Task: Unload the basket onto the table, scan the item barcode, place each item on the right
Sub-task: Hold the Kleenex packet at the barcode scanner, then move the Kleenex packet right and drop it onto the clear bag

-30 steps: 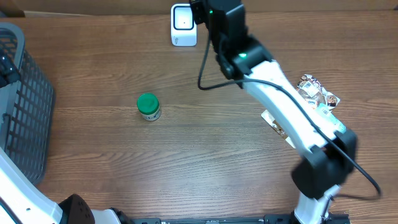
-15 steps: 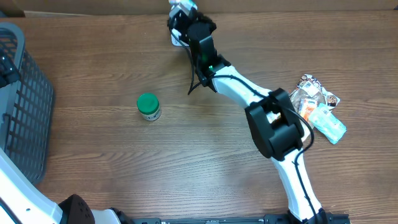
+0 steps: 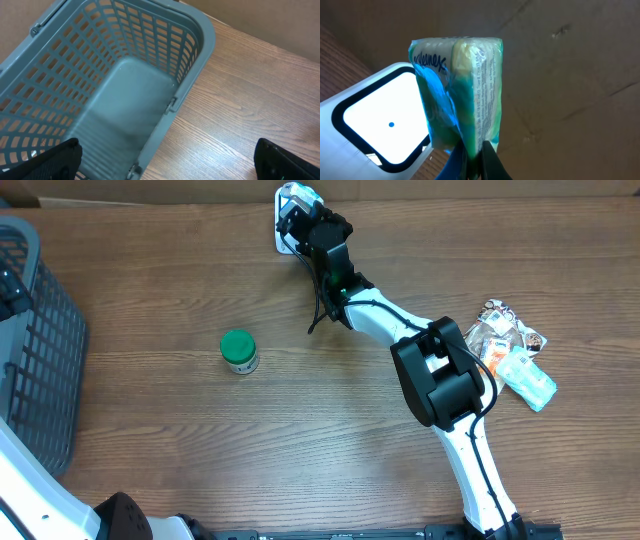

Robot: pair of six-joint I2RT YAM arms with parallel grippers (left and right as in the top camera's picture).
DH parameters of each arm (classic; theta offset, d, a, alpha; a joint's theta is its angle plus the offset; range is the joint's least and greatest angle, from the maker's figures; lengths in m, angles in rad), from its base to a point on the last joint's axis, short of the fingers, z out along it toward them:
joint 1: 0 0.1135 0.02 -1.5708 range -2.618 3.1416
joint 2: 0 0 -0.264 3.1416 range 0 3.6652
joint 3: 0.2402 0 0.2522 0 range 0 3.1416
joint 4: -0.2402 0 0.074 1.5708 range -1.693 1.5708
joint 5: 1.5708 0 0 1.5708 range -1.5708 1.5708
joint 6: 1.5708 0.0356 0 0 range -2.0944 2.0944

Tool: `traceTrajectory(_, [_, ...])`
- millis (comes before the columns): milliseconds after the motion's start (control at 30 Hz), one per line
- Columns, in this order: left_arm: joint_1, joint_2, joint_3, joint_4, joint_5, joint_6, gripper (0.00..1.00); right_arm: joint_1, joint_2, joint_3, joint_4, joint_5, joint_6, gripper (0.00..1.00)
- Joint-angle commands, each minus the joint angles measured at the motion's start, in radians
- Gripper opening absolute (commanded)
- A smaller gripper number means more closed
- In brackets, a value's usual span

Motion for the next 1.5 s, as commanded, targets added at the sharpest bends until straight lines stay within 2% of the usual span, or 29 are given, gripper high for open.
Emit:
traceTrajectory(0, [-0.001,-0.005,0.0,0.003,0.005,-0.006,0.99,0.004,0.008,0.002,0.009,-0.009,-0.003,0.04])
traceTrajectory(167, [-0.001,-0.005,0.0,0.003,0.005,-0.006,1.0,0.003,-0.002,0.002,0.003,-0.009,0.012,0.04])
traceTrajectory(300, [-0.001,-0.005,0.0,0.003,0.005,-0.006,1.0,0.003,-0.052,0.002,-0.033,-0.018,0.135,0.04])
traceTrajectory(400, [-0.001,-0.005,0.0,0.003,0.005,-0.006,0.99,0.003,-0.122,0.002,-0.12,-0.048,0.235,0.04])
traceTrajectory(567, [-0.001,-0.005,0.0,0.003,0.005,-0.006,1.0,0.003,-0.297,0.002,-0.386,-0.169,0.473,0.04])
traceTrajectory(800, [-0.001,-0.005,0.0,0.003,0.005,-0.006,1.0,-0.055,-0.618,0.002,-0.874,-0.606,0.908,0.04])
traceTrajectory(967, [-0.001,-0.005,0.0,0.003,0.005,-0.006,0.99,-0.175,-0.818,0.002,-1.325,-0.801,0.987,0.04])
traceTrajectory(1133, [-0.001,-0.005,0.0,0.003,0.005,-0.006,1.0,-0.293,-0.856,0.001,-1.68,-0.795,1.005,0.04])
traceTrajectory(1200, [-0.001,-0.005,0.0,0.003,0.005,-0.006,0.99,-0.338,-0.848,-0.016,-1.767,-0.763,1.008,0.04])
traceTrajectory(1467, [-0.001,-0.005,0.0,0.003,0.005,-0.006,1.0,-0.508,-0.845,-0.236,-1.787,-0.546,1.117,0.04])
